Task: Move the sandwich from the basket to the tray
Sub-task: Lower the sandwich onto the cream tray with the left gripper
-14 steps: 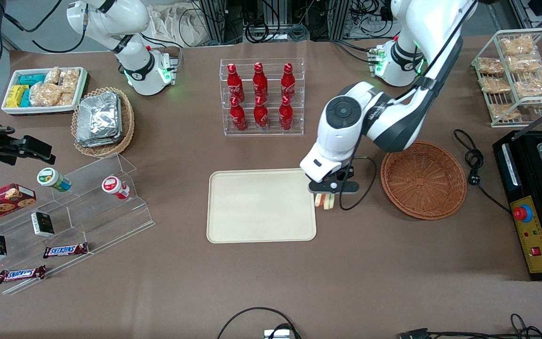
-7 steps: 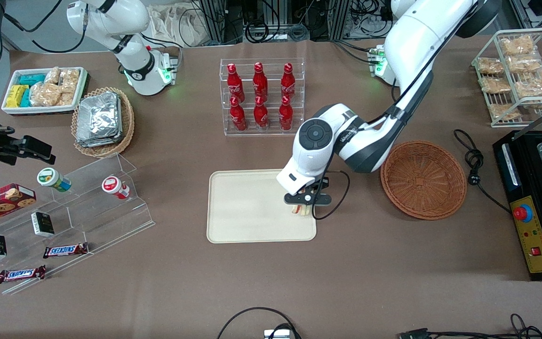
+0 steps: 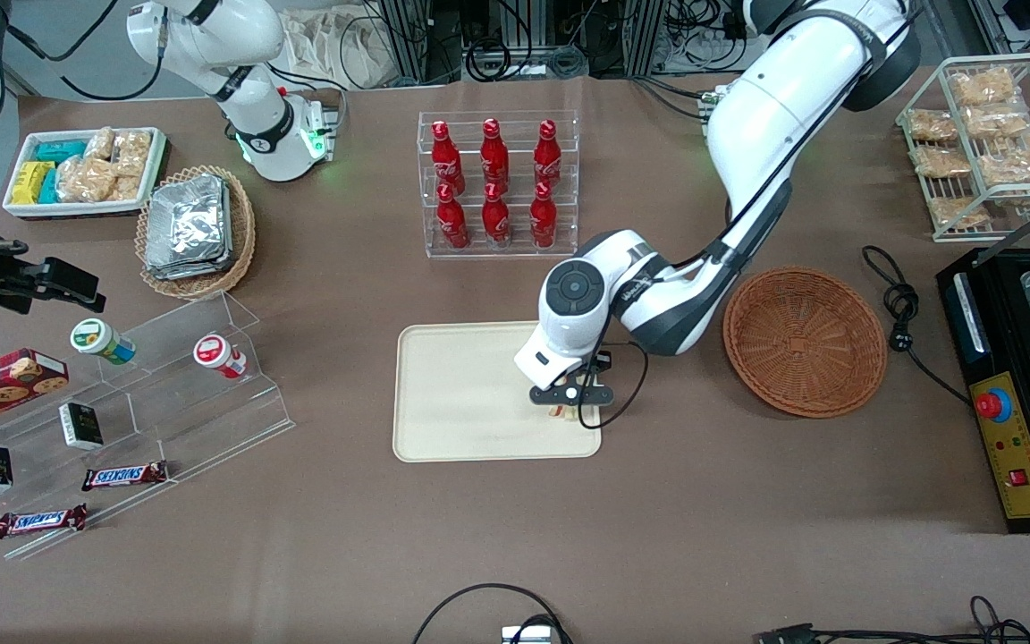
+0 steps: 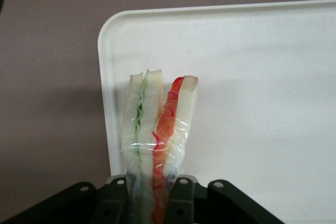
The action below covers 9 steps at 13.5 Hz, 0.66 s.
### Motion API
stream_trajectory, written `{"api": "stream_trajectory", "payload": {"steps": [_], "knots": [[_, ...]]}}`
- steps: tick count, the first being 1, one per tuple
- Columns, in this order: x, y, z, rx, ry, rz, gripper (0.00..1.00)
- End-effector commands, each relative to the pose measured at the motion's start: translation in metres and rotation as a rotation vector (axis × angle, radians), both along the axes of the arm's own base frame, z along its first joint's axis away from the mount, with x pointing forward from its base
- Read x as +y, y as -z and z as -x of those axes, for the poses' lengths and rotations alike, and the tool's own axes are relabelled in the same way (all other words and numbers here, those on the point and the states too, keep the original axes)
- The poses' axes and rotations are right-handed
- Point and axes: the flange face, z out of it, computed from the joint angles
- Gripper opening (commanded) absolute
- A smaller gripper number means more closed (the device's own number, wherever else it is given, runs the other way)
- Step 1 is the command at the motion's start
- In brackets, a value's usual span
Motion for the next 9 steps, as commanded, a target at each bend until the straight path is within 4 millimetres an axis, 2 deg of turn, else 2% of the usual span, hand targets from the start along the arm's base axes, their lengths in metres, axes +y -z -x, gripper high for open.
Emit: {"api": "stream_trajectory", "payload": {"steps": [1,5,7,9], "knots": [[-0.013,0.010,-0.010,-0.008,-0.030,-0.001,0.00],[-0.018,0.022,-0.005,-0.003,-0.023,0.005,0.01],[-0.023,0.027,-0.001,-0.005,-0.008,0.000,0.05],[-0.025,0.031,0.002,-0.004,0.001,-0.006,0.16]]}}
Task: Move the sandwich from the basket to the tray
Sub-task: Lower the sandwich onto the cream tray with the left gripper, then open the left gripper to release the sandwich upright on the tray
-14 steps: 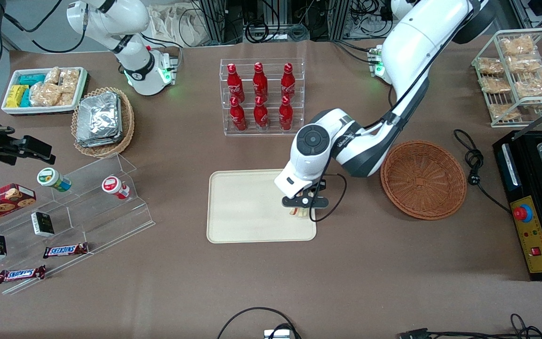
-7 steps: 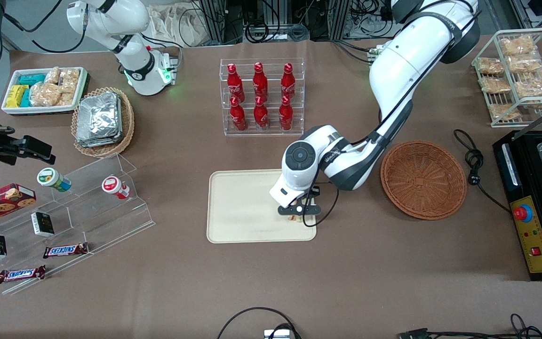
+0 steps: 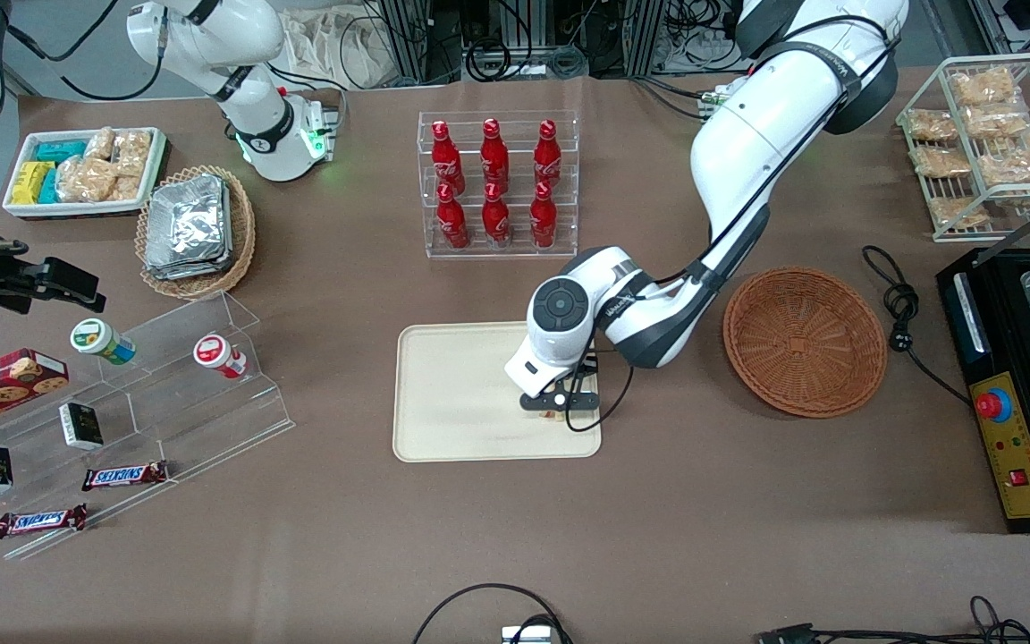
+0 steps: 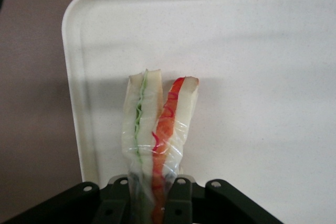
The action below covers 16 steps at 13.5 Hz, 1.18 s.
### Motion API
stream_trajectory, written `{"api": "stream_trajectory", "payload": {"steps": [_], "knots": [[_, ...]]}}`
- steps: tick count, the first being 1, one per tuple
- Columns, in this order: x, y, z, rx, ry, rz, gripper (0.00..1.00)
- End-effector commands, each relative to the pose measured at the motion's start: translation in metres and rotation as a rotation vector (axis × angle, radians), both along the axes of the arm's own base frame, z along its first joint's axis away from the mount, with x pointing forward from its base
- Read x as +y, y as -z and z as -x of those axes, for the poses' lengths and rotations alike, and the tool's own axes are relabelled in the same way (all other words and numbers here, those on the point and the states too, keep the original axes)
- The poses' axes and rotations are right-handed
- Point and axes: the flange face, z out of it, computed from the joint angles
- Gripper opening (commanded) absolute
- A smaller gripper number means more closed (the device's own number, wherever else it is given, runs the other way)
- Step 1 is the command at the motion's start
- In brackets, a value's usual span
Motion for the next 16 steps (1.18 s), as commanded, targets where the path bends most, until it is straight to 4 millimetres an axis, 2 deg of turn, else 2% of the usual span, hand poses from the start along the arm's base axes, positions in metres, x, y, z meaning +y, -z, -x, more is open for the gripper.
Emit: {"api": "stream_trajectory", "payload": {"steps": [1,8,11,14,16], "knots": [[-0.009,0.002,-0.002,-0.028,-0.002,-0.010,0.21],[-0.009,0.007,-0.001,-0.027,0.005,-0.017,0.61],[-0.009,0.004,-0.002,-0.034,-0.026,-0.017,1.00],[-0.007,-0.006,-0.006,-0.068,-0.052,-0.025,1.00],[-0.007,-0.031,-0.016,-0.092,-0.071,-0.009,1.00]]}}
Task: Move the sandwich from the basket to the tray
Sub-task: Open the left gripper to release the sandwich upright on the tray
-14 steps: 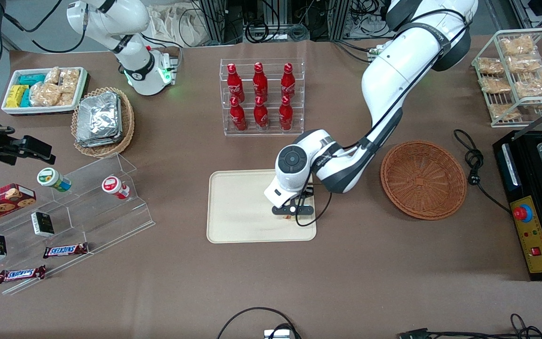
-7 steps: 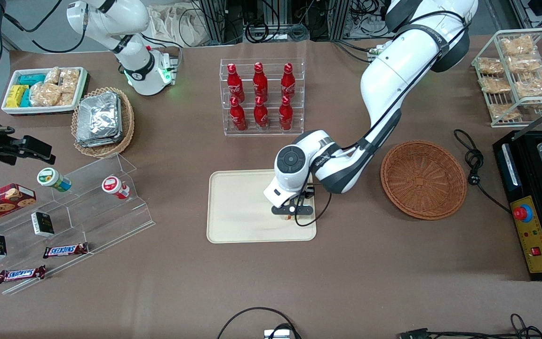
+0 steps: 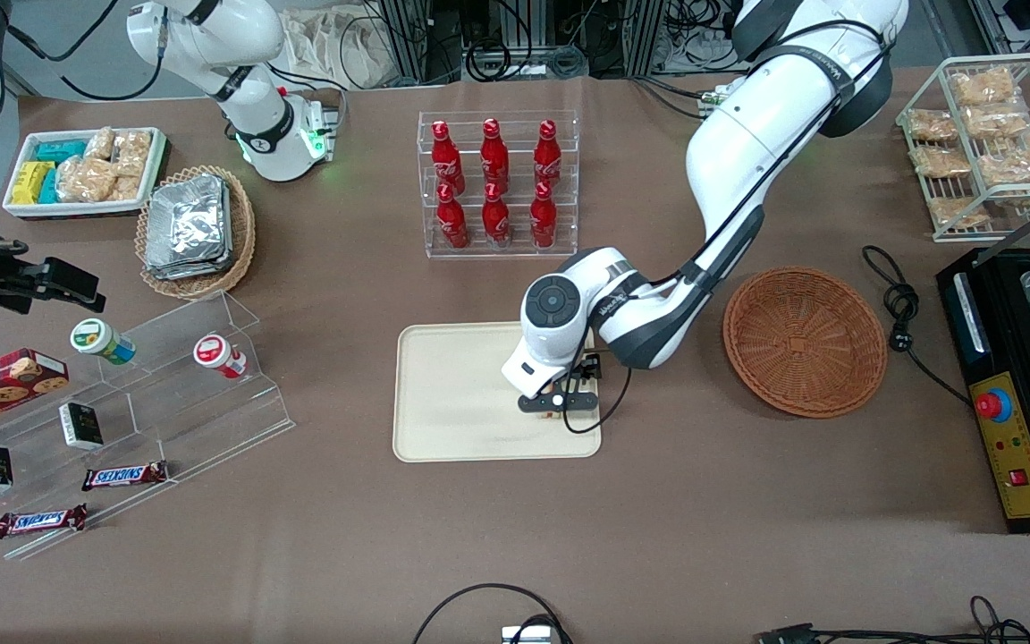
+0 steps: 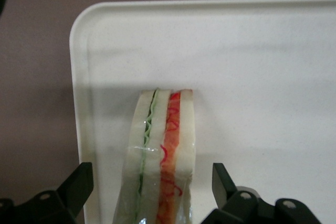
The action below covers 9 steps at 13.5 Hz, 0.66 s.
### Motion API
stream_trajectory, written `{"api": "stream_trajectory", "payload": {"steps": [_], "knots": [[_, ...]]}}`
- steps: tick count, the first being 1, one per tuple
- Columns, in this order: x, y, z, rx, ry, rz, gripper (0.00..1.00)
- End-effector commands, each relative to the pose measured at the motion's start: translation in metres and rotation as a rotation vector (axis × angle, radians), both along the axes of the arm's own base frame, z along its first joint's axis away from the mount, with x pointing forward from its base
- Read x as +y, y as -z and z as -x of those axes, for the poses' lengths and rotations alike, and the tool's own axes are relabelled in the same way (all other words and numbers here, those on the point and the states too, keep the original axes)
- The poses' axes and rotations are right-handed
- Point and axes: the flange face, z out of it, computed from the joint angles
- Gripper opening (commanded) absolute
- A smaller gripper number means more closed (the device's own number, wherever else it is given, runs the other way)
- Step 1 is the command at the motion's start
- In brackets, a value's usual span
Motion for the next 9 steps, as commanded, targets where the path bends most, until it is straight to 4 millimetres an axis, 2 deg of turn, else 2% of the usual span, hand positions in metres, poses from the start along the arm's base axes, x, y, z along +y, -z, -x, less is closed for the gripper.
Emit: {"api": "stream_trajectory", "payload": {"steps": [1,3,6,7,9], "knots": [[0.000,-0.040,-0.014,-0.052,-0.039,-0.004,1.00],[0.015,-0.075,-0.026,-0.079,-0.083,-0.015,1.00],[0.053,-0.124,-0.051,-0.126,-0.154,-0.018,1.00],[0.075,-0.139,-0.061,-0.124,-0.182,-0.033,1.00],[0.098,-0.169,-0.069,-0.148,-0.207,-0.049,1.00]]}}
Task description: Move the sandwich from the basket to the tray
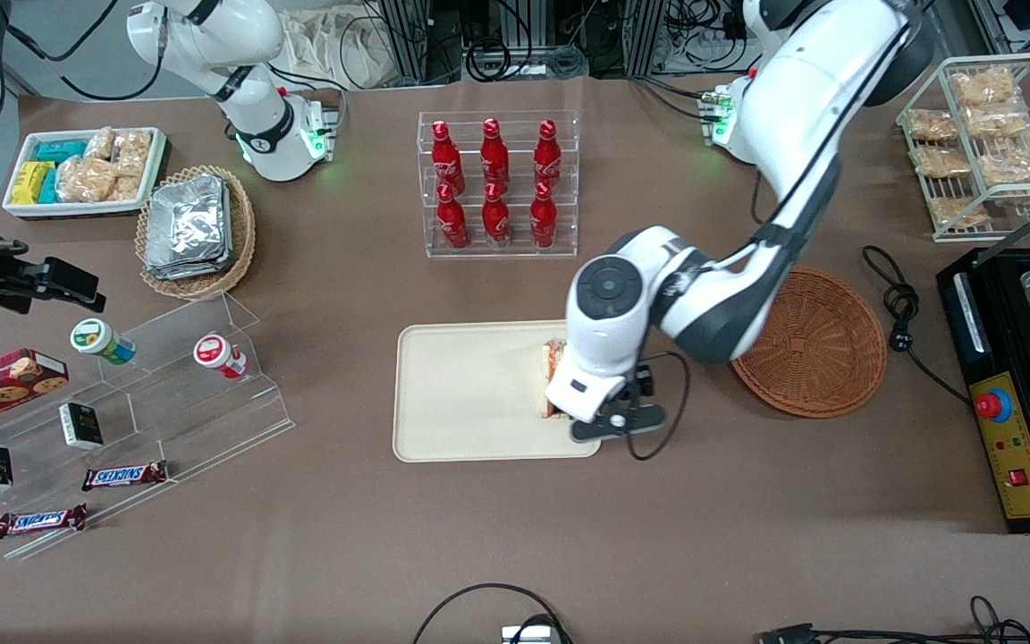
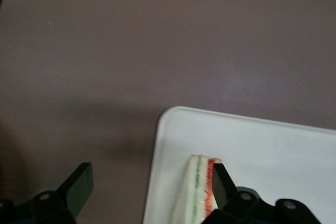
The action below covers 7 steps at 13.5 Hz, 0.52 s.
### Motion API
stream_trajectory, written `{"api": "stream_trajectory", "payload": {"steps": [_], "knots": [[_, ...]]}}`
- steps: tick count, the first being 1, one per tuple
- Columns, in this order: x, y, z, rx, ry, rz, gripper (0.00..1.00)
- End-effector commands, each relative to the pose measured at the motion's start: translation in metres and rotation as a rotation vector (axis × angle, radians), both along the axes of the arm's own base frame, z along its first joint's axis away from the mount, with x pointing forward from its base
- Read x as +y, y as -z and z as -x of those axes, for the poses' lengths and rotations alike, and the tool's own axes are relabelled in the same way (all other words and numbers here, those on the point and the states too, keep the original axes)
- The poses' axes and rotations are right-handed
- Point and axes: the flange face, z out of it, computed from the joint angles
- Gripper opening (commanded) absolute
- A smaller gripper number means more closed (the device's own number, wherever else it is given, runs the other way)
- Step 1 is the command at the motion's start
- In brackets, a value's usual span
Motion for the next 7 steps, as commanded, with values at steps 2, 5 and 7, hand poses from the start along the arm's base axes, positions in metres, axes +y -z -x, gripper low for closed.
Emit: {"api": "stream_trajectory", "payload": {"steps": [2,5,7], "knots": [[0.051,-0.041,-0.012,-0.015,-0.068,-0.051,1.00],[0.112,-0.066,-0.023,0.046,-0.026,-0.118,1.00],[0.134,-0.081,-0.025,0.067,-0.026,-0.101,1.00]]}}
